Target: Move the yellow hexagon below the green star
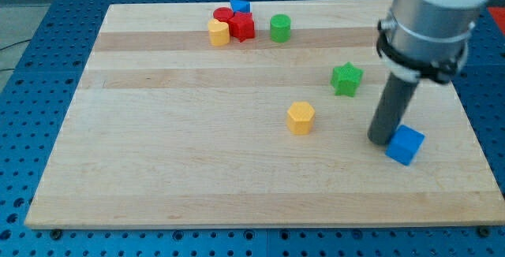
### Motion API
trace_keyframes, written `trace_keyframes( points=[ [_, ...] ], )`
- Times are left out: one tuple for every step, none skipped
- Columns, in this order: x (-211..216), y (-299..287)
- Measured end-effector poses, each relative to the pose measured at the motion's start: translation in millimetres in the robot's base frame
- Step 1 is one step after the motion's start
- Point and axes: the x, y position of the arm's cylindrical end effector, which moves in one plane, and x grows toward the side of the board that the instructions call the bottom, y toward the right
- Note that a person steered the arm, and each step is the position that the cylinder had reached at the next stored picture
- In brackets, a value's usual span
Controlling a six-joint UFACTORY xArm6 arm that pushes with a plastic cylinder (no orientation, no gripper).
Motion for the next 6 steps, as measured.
trace_keyframes(
  points=[
    [-13.2, 6.2],
    [-61.7, 1.6],
    [-73.7, -30.6],
    [-74.1, -73.8],
    [-74.1, -111.3],
    [-74.1, -134.4]
  ],
)
